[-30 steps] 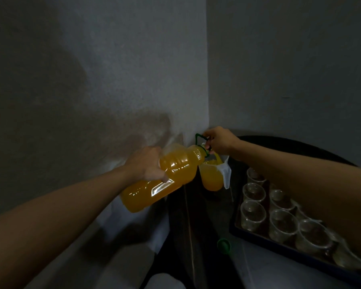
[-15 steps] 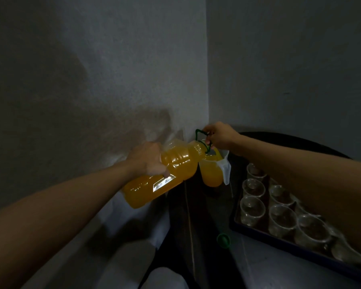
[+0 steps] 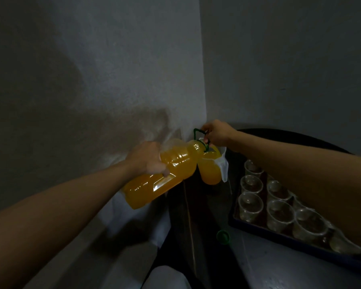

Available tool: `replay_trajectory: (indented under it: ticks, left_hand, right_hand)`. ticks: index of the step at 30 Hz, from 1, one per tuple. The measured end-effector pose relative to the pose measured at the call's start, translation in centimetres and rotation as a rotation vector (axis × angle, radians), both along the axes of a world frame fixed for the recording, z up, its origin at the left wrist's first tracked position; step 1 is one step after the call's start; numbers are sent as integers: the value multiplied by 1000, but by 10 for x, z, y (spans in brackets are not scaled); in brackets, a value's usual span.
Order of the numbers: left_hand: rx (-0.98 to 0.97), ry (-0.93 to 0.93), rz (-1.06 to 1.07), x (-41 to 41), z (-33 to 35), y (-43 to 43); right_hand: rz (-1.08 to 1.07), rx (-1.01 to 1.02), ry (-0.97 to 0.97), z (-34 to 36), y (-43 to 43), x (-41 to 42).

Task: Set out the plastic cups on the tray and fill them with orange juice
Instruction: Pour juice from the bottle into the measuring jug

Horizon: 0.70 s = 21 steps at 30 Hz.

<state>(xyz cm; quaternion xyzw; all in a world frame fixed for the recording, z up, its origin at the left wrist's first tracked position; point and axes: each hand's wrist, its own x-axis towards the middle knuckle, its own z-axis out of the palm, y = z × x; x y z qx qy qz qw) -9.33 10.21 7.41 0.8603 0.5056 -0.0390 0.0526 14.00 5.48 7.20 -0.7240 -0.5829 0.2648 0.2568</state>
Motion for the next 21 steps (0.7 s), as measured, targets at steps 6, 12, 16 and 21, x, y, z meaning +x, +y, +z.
replay_trajectory:
  ticks: [6, 12, 16, 21]
  left_hand:
    - [-5, -11, -3, 1, 5, -1]
    - [-19, -24, 16, -5, 7, 1]
    - [-42, -20, 15, -5, 8, 0]
    - [-24, -18, -8, -6, 15, -1]
  right_hand:
    - [-12, 21, -10, 0, 2, 1]
    - [-9, 31, -24, 2, 6, -4]
    - [-8, 27, -7, 1, 8, -4]
    - [-35, 25, 50, 4, 10, -3]
